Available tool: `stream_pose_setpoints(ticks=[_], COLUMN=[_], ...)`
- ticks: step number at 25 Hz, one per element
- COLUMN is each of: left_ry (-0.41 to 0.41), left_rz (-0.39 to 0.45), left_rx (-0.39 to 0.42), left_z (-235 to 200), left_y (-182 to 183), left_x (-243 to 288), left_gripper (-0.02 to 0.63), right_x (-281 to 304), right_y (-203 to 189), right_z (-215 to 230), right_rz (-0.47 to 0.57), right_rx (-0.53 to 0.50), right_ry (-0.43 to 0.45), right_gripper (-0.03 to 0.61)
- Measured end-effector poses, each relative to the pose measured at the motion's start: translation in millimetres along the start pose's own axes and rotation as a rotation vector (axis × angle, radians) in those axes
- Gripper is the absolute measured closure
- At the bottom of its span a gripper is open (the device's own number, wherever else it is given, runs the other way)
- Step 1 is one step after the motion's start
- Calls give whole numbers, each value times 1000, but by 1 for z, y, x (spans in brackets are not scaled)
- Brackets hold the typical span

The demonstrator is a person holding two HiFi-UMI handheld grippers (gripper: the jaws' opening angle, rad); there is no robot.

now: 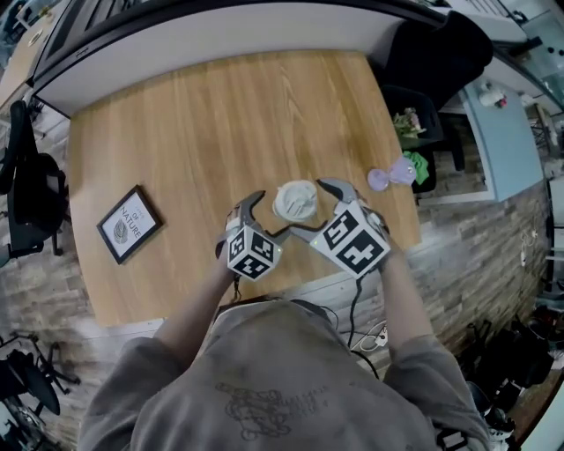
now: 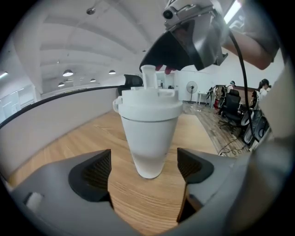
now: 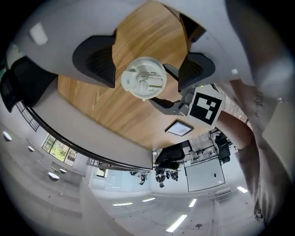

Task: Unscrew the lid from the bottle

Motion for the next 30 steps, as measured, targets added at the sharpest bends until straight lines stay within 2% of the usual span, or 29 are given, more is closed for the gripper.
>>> stream_pose_setpoints(ticks=[5,14,17,24,30], left_ry=[-39,-69,-105,-127,-141], left_rz=[15,49,68,70,72], left_rx=[29,71,91,101,114], left_z=[8,8,13,13,12], left_y=[2,3,4,4,4], left_x=[18,28,30,30,29], left_gripper=[163,196,245,250,252], right_x=[16,35,39,49,48], right_y=[-2,2,0,-5,-5], right_z=[8,20,23,22,22], right_rz=[-102,-113,-139,-253,-262], right_rx=[-29,11,21,24,6], right_ry=[54,123,130,148,180], right_gripper=[160,161,161,171,172])
Point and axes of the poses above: the fingertips, and each gripper's own axes: x forward along the fingers, z to its right, y out of its top, the point moved 4 cm from there along -x, backward along the fingers, and after that the axes turned 12 degrees about y, right-handed, at the moved point
